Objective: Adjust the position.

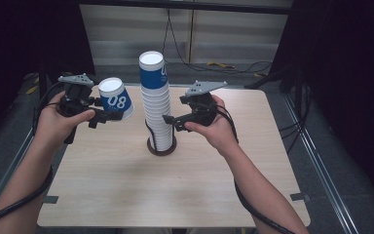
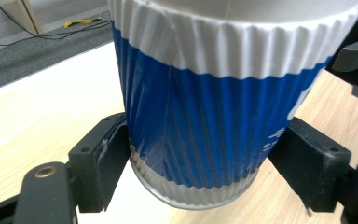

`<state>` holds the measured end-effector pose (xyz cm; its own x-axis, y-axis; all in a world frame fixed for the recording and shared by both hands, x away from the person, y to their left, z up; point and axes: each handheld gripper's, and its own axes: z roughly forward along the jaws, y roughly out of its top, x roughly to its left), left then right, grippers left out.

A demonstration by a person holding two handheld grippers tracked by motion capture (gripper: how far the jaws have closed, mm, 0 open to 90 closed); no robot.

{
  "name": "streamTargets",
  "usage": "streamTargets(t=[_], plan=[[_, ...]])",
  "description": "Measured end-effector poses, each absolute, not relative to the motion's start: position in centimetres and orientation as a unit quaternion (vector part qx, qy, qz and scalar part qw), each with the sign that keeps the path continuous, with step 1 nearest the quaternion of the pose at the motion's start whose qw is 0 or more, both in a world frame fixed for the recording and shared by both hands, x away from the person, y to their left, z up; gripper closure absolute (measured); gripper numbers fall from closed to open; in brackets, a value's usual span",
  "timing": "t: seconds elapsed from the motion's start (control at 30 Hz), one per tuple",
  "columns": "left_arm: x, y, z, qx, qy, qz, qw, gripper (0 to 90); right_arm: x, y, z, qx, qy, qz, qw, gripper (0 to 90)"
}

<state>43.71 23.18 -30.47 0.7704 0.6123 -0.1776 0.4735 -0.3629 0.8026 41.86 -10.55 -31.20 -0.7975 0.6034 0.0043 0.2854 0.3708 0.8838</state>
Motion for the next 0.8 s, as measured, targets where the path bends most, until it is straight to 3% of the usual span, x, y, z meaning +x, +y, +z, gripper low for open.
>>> streamTargets(t=[0.8], plan=[[42.2,21.8,-33.7,0.859,0.3,0.06,0.412,22.2,41.0,-12.4,-33.1,0.271,0.824,0.473,0.153,12.9]])
